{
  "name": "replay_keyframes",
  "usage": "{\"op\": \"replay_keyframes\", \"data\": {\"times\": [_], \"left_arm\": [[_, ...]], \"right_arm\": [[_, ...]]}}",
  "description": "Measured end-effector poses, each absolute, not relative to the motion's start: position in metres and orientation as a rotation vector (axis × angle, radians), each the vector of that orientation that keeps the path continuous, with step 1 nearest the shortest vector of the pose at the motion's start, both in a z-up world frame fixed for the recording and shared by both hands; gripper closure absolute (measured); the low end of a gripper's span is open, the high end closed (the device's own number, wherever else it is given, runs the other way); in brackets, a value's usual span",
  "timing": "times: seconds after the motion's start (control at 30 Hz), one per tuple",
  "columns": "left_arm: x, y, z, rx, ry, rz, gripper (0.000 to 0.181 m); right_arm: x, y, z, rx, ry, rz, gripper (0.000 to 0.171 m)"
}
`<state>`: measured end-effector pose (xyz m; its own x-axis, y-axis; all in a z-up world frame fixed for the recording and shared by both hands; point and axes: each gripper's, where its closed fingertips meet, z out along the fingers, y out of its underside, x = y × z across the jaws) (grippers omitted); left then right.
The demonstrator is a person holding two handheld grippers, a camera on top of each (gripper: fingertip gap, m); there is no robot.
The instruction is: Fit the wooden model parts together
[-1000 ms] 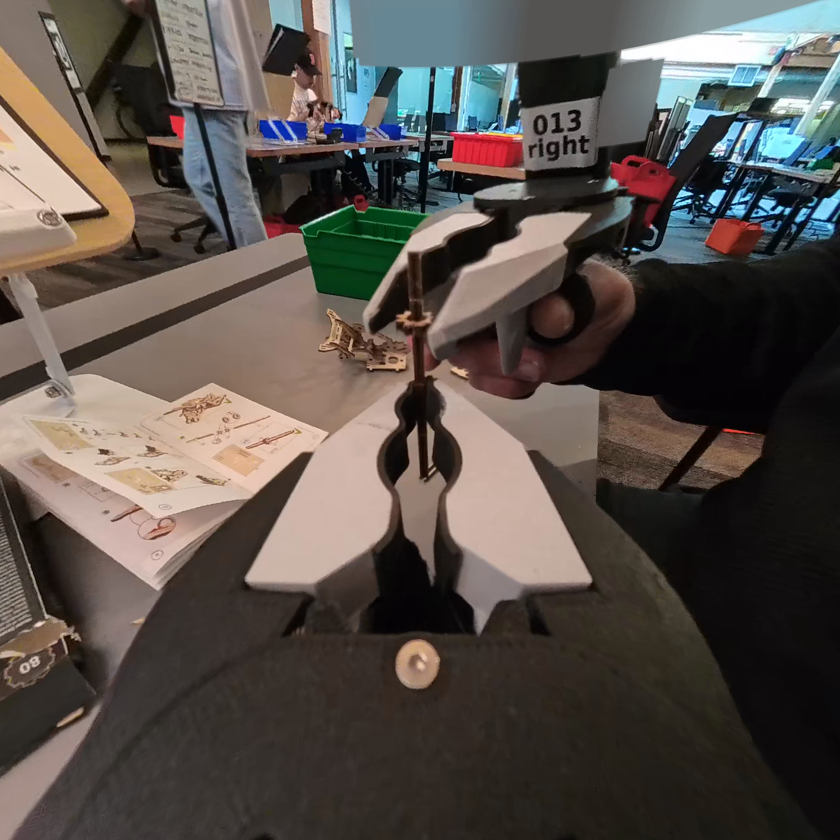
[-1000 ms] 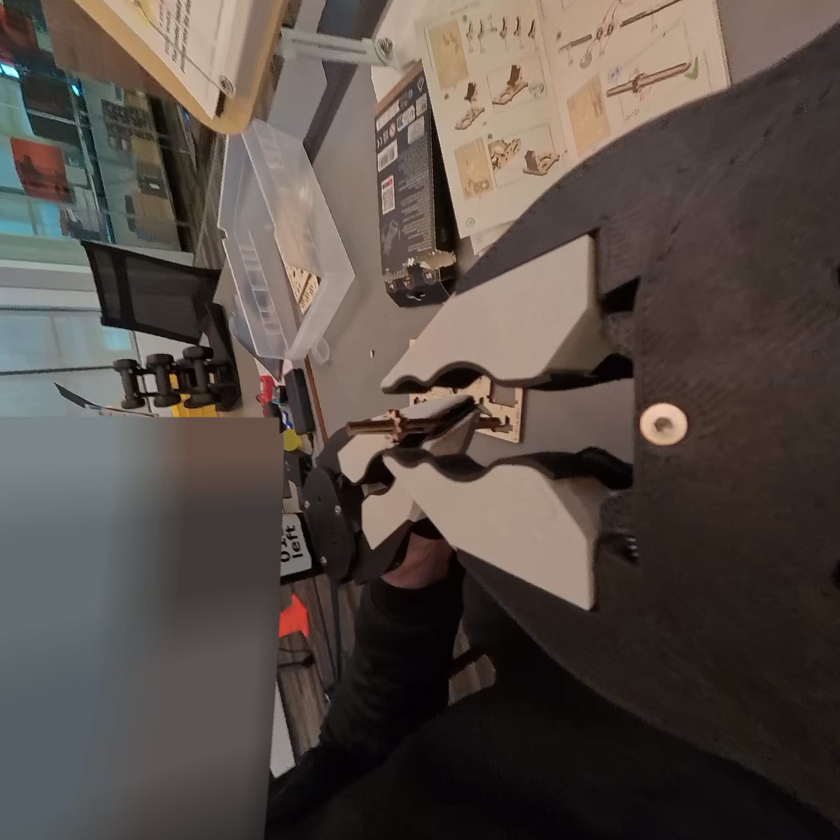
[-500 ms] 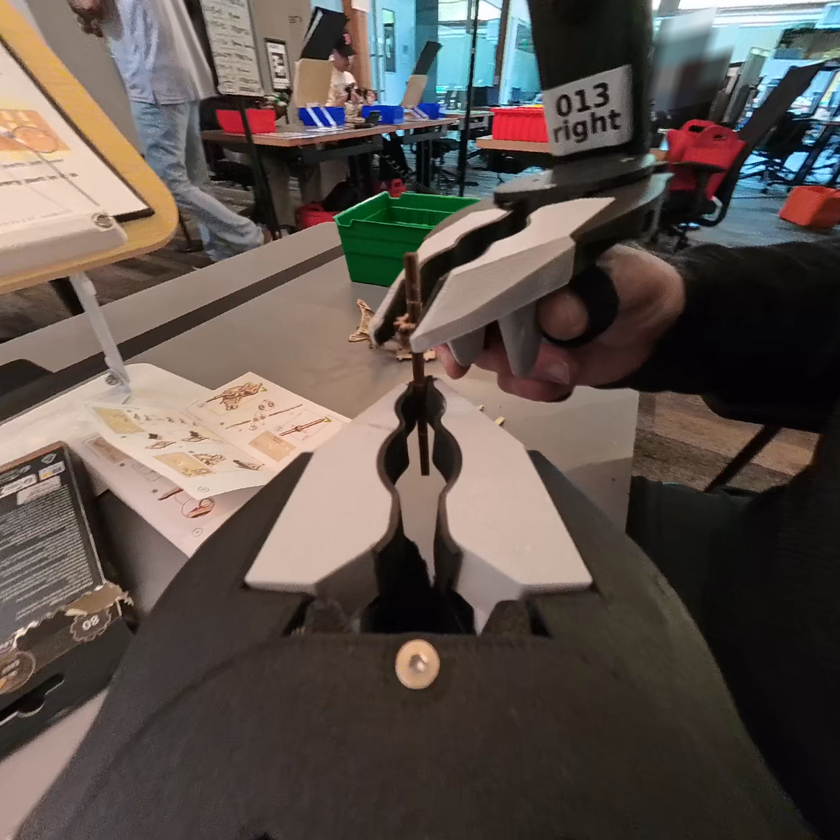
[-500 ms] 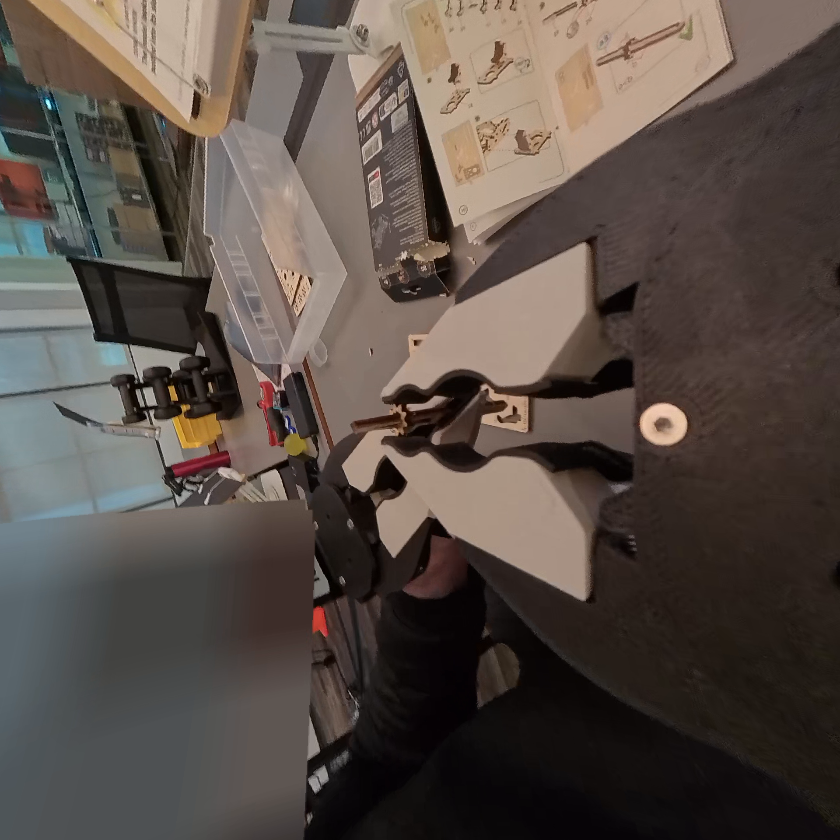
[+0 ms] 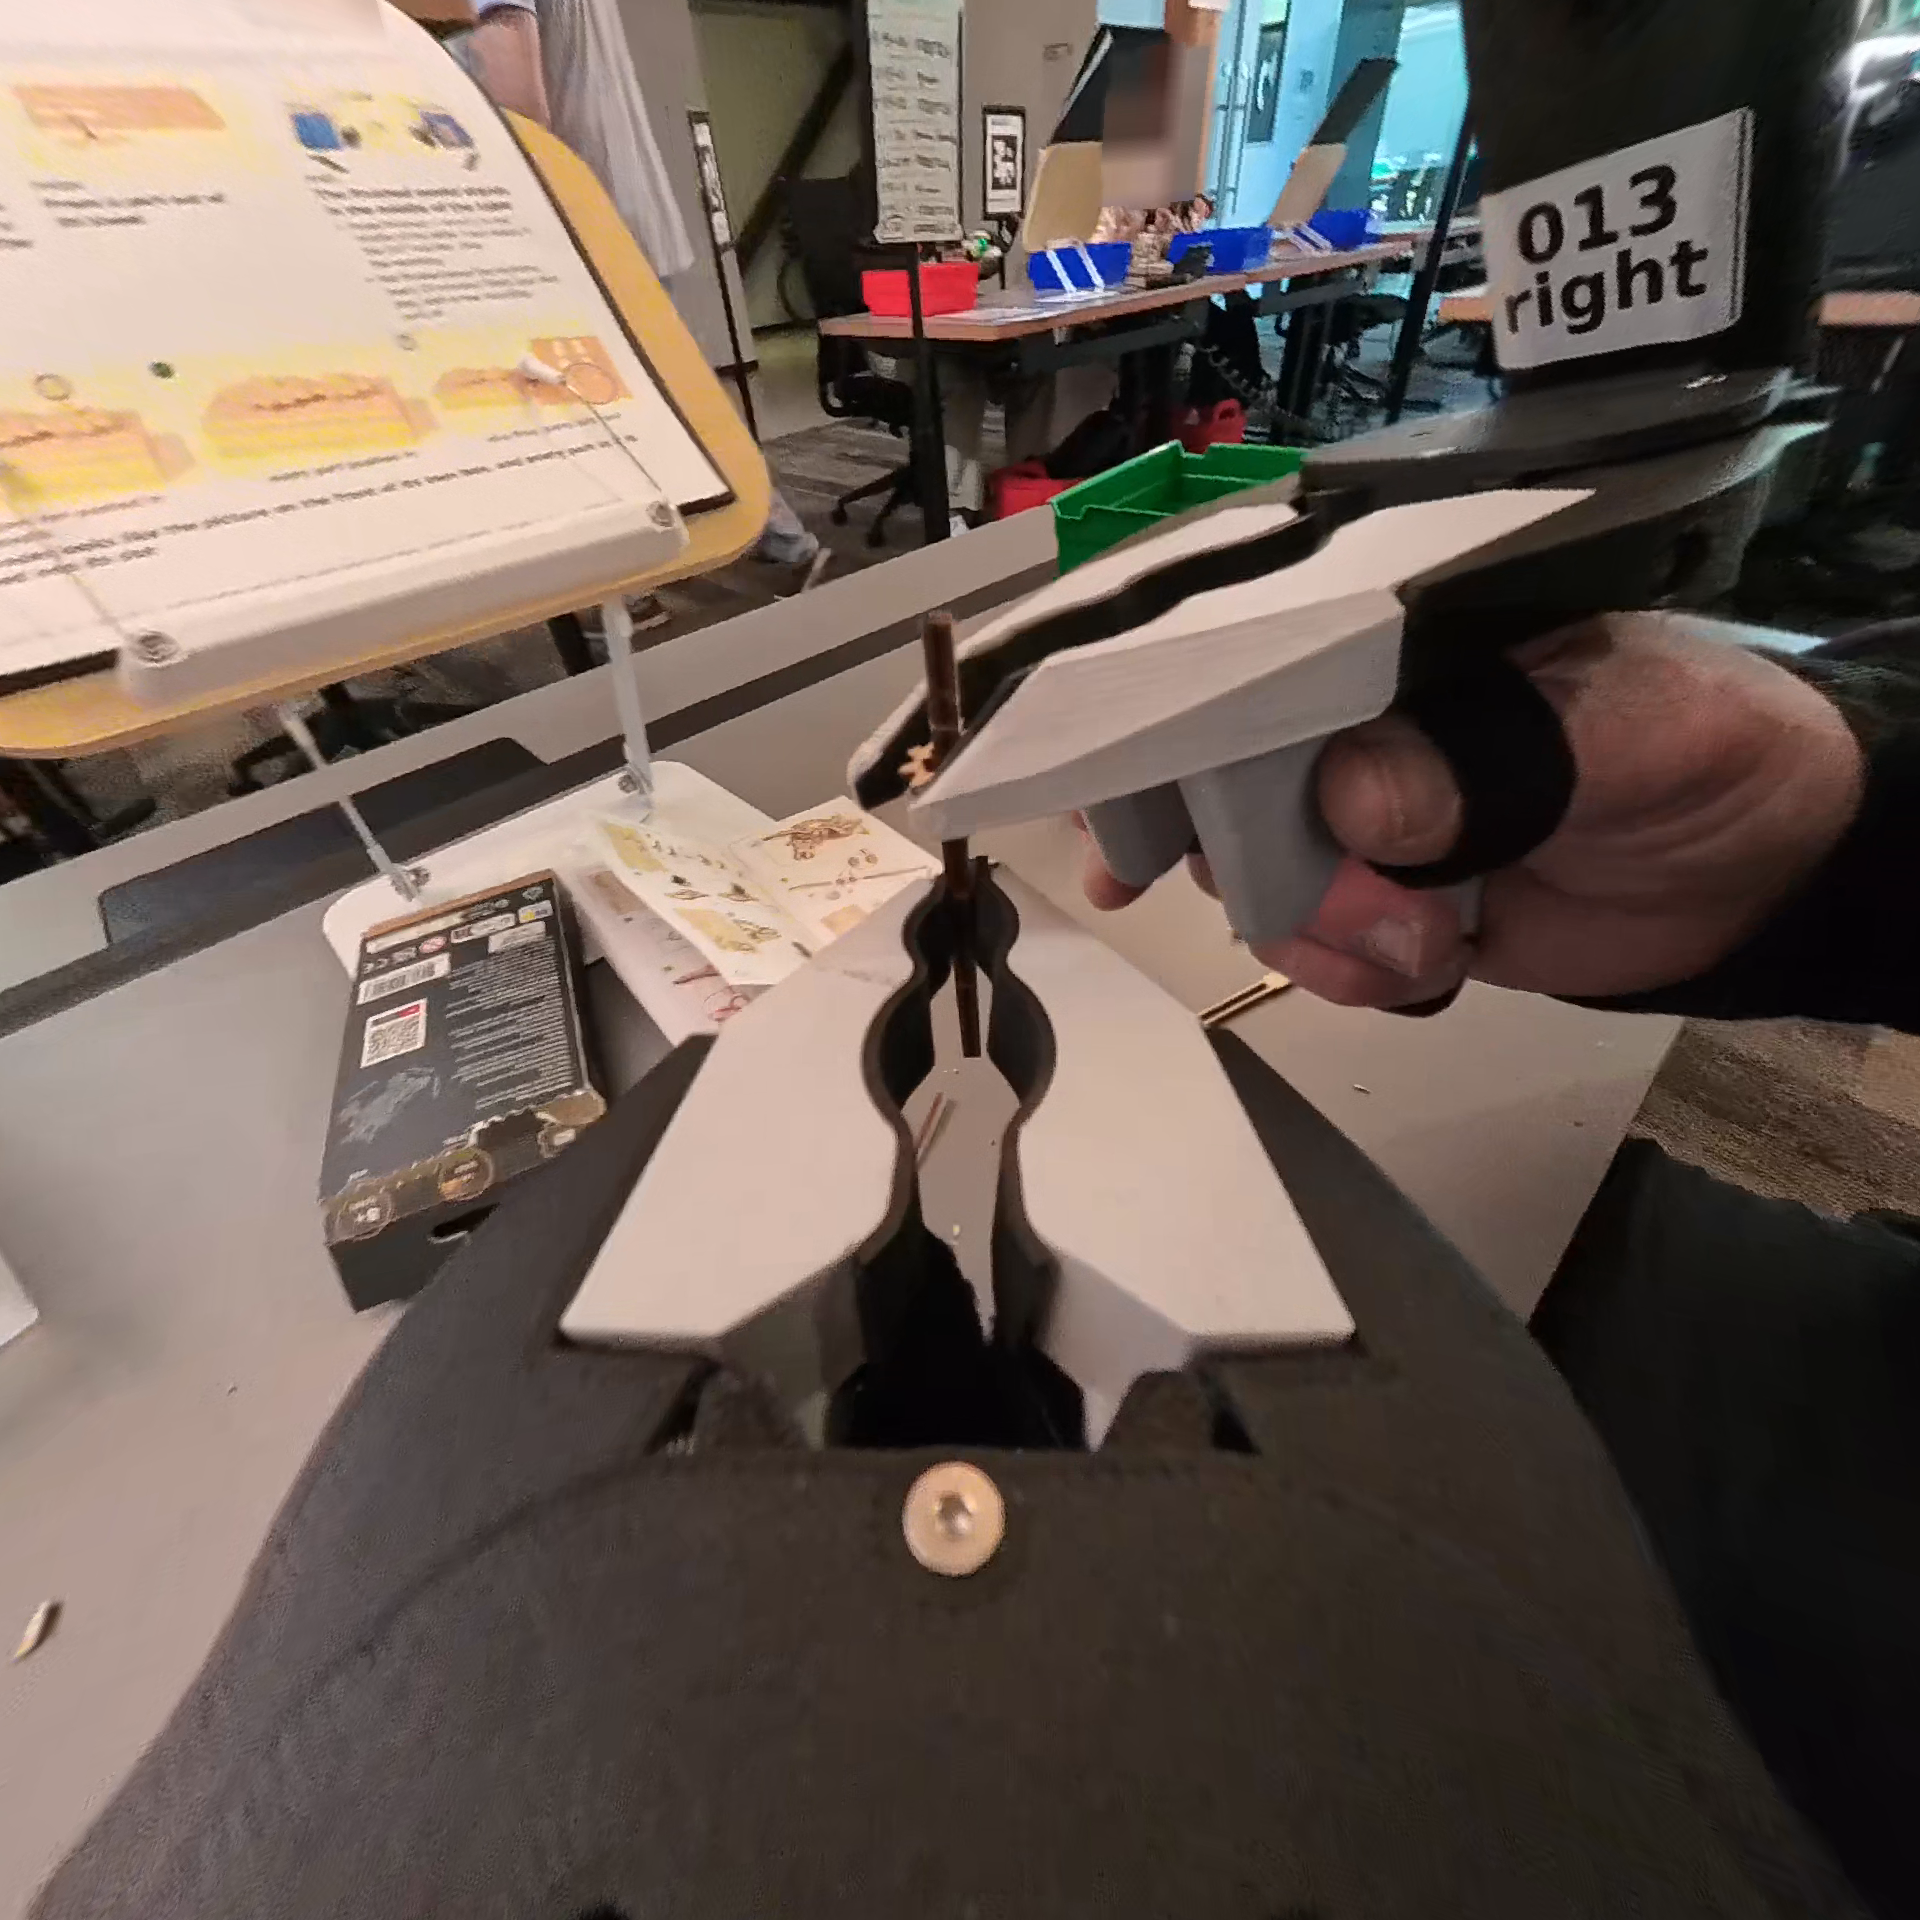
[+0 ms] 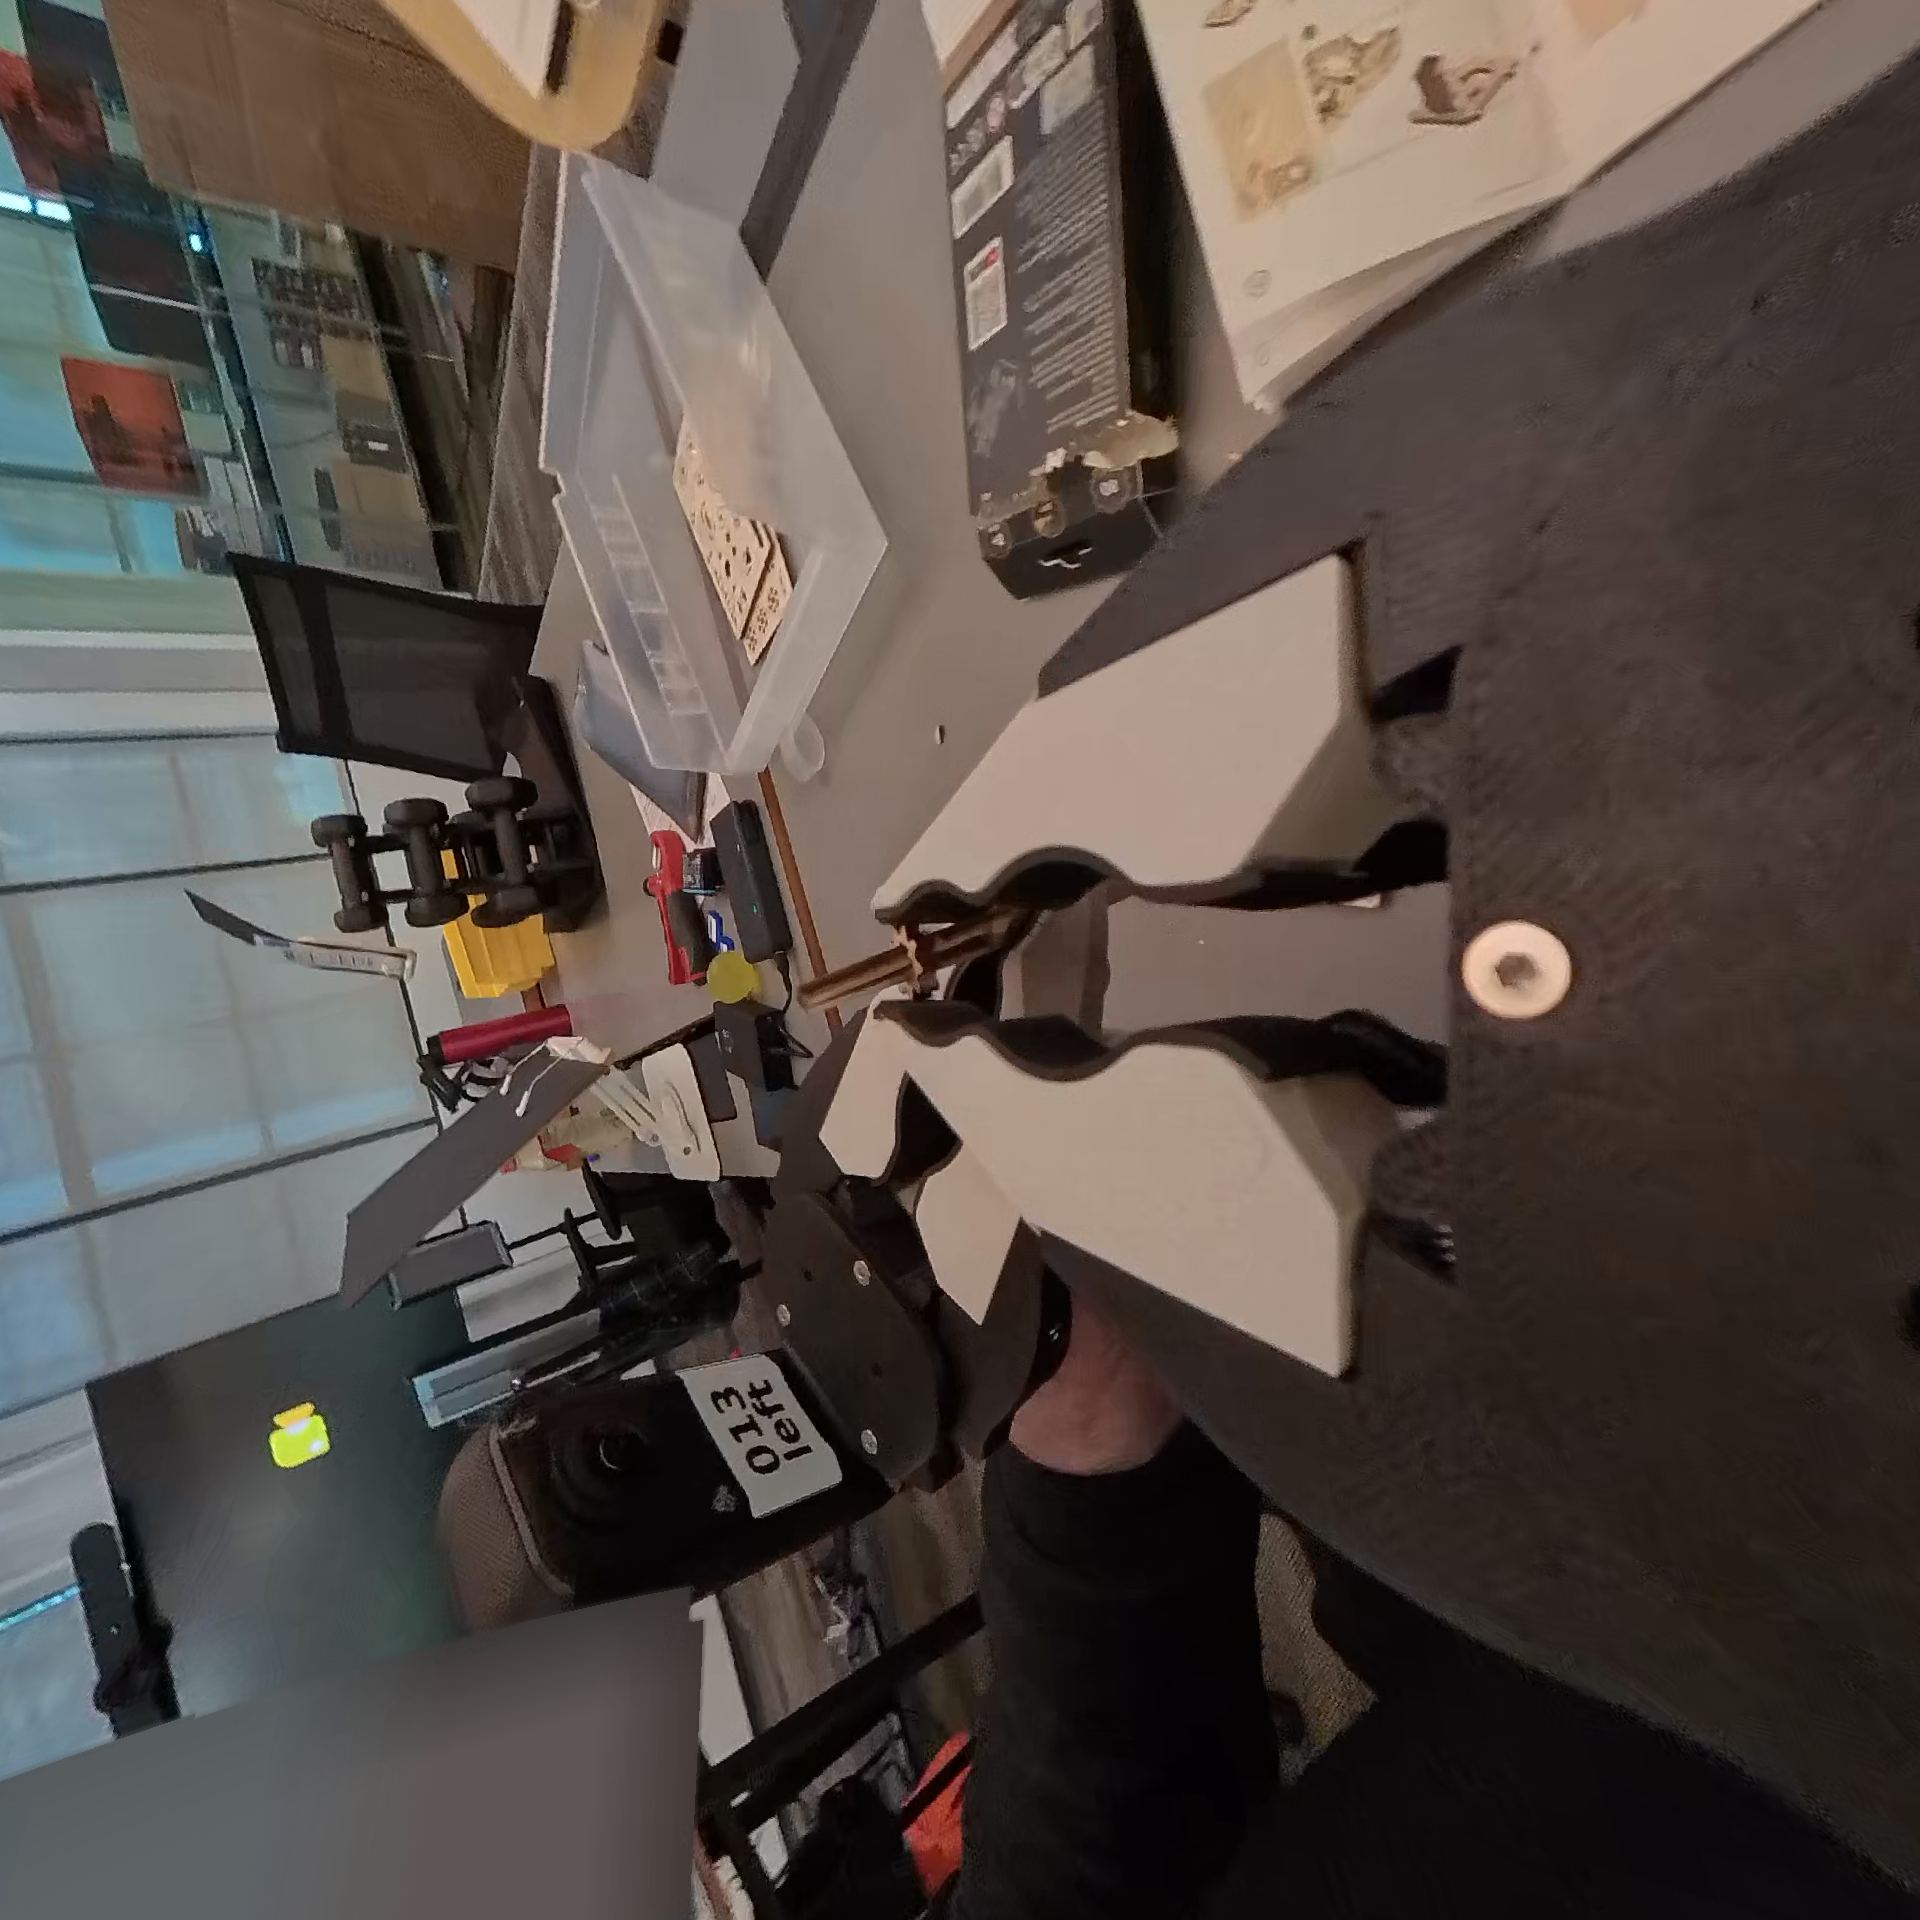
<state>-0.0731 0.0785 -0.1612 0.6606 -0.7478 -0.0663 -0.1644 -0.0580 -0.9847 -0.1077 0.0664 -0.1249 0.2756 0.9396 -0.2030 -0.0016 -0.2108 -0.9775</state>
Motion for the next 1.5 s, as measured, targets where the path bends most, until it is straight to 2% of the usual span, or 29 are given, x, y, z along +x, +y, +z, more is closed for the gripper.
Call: {"op": "replay_keyframes", "data": {"times": [0.3,0.8,1.2,1.37,1.5], "left_arm": [[-0.092,0.079,-0.157,-1.555,0.772,-0.494,0.179],[-0.076,0.087,-0.174,-1.584,0.808,-0.503,0.179],[-0.065,0.078,-0.169,-1.624,0.696,-0.866,0.179],[-0.065,0.080,-0.171,-1.636,0.697,-0.864,0.179],[-0.063,0.080,-0.174,-1.662,0.717,-0.847,0.179]], "right_arm": [[-0.112,0.065,-0.124,-1.455,-1.021,1.005,0.154],[-0.106,0.073,-0.144,-1.503,-1.069,0.935,0.160],[-0.110,0.070,-0.143,-1.412,-1.055,0.832,0.160],[-0.108,0.071,-0.134,-1.375,-1.064,0.804,0.156],[-0.108,0.071,-0.138,-1.377,-1.109,0.755,0.161]]}}
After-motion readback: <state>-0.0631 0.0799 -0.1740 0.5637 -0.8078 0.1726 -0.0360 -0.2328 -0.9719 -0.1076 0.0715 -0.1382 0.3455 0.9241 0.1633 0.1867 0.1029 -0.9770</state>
